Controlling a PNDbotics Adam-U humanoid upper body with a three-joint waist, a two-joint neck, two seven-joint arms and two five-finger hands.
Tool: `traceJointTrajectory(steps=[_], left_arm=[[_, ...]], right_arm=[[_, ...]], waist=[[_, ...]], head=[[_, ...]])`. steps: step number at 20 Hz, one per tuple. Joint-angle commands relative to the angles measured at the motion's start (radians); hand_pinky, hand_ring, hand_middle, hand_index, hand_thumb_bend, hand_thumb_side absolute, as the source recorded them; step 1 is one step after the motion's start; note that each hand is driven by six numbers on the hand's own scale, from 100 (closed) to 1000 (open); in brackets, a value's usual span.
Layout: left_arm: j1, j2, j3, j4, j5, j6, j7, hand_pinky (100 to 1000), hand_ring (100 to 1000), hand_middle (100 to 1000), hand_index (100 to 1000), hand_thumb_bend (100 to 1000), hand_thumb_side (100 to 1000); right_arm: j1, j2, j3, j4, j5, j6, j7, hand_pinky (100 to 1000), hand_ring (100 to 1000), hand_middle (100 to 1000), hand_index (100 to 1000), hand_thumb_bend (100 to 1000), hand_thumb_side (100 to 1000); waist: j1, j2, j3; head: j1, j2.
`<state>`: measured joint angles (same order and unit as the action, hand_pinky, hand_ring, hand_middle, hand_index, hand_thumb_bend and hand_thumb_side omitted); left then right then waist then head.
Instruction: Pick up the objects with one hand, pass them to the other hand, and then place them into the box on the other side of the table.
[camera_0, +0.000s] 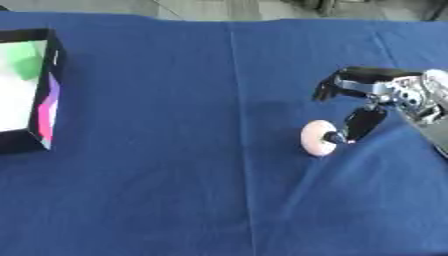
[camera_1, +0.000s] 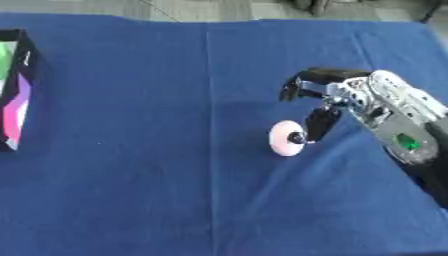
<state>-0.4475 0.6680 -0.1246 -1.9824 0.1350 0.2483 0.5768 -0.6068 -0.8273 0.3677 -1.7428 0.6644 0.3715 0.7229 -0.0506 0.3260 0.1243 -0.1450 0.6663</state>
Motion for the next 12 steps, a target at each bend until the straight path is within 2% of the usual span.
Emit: traceJointTrajectory(steps=[1, 7, 11, 12], left_arm=[[-0.014, 0.010, 0.009, -0.018, -0.010, -0.010, 0.004, 732, 737, 751, 894, 175, 860], [-0.017, 0.008, 0.011, -0.018, -0.012, -0.010, 0.012, 732, 736, 750, 890, 172, 858], [-0.016, 0.007, 0.013, -0.018, -0.012, -0.010, 0.016, 732, 735, 748, 887, 170, 857], [-0.015, 0.008, 0.014, -0.018, -0.012, -0.008, 0.017, 732, 735, 747, 886, 169, 856]], right_arm=[[-0.006, -0.010, -0.001, 0.026, 0.013, -0.015, -0.005, 878, 833, 734, 794, 432, 147], [-0.004, -0.001, 0.007, 0.054, 0.004, -0.027, -0.014, 877, 830, 718, 781, 427, 141], [-0.001, 0.005, 0.007, 0.078, 0.007, -0.016, -0.027, 864, 805, 652, 719, 396, 100], [0.000, 0.007, 0.004, 0.080, -0.001, -0.006, -0.034, 858, 788, 627, 699, 356, 100]], waist=[[0.005, -0.015, 0.002], [0.008, -0.012, 0.004], [0.009, -0.011, 0.005], [0.009, -0.011, 0.005]], head=[[-0.004, 0.002], [-0.005, 0.003], [-0.006, 0.005], [-0.005, 0.006]])
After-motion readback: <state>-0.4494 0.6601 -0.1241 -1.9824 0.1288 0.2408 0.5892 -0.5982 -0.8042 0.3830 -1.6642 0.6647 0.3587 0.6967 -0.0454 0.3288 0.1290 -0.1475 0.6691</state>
